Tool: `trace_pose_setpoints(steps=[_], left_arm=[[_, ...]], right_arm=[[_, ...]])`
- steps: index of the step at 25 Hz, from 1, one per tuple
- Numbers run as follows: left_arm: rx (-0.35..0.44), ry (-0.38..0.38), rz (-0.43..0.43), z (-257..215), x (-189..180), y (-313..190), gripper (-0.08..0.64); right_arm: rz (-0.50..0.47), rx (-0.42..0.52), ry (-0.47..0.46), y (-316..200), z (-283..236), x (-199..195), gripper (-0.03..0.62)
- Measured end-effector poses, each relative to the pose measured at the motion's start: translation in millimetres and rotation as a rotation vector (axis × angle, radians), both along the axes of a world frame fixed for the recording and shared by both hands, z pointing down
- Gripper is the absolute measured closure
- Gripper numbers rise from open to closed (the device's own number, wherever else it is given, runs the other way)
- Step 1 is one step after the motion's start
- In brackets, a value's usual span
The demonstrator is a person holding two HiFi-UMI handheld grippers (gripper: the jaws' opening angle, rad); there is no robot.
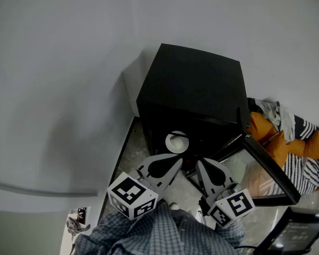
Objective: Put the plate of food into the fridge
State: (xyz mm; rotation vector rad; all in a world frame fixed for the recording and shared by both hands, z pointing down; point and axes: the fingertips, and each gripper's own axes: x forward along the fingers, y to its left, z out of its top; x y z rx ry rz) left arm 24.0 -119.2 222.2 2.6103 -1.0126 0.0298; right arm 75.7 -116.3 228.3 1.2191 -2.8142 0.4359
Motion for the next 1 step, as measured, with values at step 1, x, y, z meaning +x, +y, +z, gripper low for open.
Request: trace_pose_setpoints(steps=[1], left_arm=[[-0.001, 0.002, 0.000, 0.3, -0.4, -0.4, 0.554]], right_arm=[[-0.001, 0.000, 0.000, -0.4, 0.5, -0.3, 0.584]])
